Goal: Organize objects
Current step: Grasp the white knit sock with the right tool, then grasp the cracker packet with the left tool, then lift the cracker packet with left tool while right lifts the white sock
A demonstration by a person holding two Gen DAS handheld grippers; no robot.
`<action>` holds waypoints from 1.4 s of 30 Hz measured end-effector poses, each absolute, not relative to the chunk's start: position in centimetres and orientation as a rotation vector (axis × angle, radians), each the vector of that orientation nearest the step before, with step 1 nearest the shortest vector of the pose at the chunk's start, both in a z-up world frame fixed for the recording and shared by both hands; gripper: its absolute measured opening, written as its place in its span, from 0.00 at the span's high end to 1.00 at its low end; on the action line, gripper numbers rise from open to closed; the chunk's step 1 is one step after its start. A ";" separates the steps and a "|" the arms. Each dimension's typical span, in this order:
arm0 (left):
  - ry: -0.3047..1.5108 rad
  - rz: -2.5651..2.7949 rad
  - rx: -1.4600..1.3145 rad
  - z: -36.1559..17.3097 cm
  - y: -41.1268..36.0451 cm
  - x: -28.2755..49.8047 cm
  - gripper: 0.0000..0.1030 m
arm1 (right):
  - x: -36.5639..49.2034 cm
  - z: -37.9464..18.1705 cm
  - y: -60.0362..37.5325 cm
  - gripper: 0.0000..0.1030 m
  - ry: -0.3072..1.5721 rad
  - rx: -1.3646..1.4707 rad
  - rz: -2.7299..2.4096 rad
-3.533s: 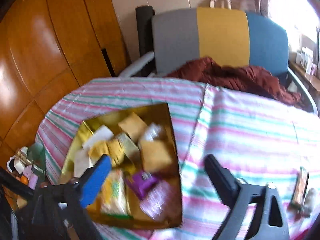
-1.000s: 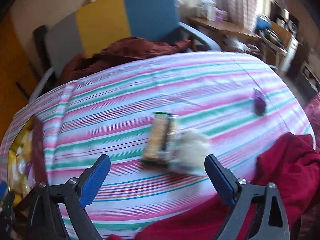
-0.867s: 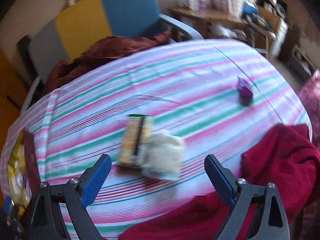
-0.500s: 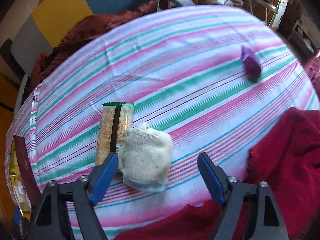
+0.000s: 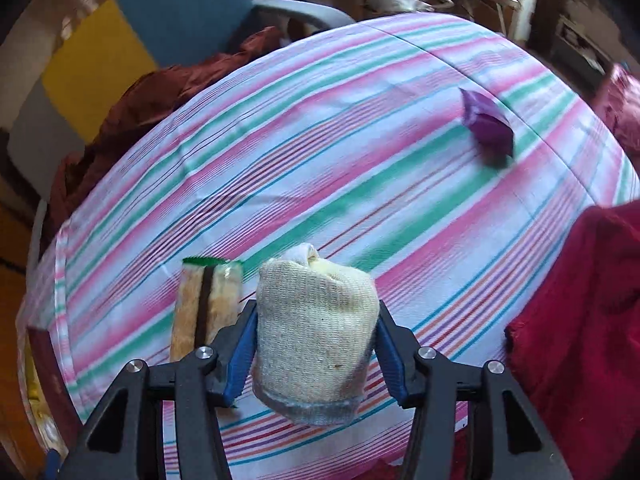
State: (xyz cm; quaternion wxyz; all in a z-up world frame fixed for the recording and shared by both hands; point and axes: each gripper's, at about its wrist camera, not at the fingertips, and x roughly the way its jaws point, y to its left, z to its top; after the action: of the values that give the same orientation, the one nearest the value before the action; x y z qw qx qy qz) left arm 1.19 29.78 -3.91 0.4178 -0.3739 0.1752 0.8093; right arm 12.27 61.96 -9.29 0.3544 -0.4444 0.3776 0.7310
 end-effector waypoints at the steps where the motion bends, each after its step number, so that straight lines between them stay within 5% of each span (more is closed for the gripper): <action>1: 0.442 2.009 -0.942 -4.1 31.0 1.1 0.32 | 12.5 -9.2 62.1 0.47 0.984 -1.137 1.885; 23: 0.549 1.707 -0.993 -9.7 51.5 1.0 0.32 | 12.8 -8.2 63.4 0.47 1.023 -1.049 1.953; 26: 0.539 1.726 -1.014 -11.0 52.5 0.3 0.39 | 12.8 -8.4 63.6 0.47 1.024 -1.053 1.946; 27: 0.550 1.739 -0.990 -11.0 52.5 0.4 0.51 | 12.8 -8.5 63.6 0.47 1.024 -1.057 1.944; 28: 0.564 1.755 -0.974 -11.0 52.4 0.4 0.53 | 12.7 -8.6 63.6 0.47 1.023 -1.064 1.943; 42: 0.441 1.964 -0.994 -11.0 37.7 0.0 0.53 | 9.2 -9.3 61.1 0.47 0.951 -1.254 2.089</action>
State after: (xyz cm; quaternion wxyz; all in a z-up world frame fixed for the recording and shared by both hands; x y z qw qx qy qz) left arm 0.02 37.70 -10.96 0.4333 -0.3991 0.1771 0.7884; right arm 9.25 61.05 -9.30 0.2598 -0.4630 0.3511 0.7713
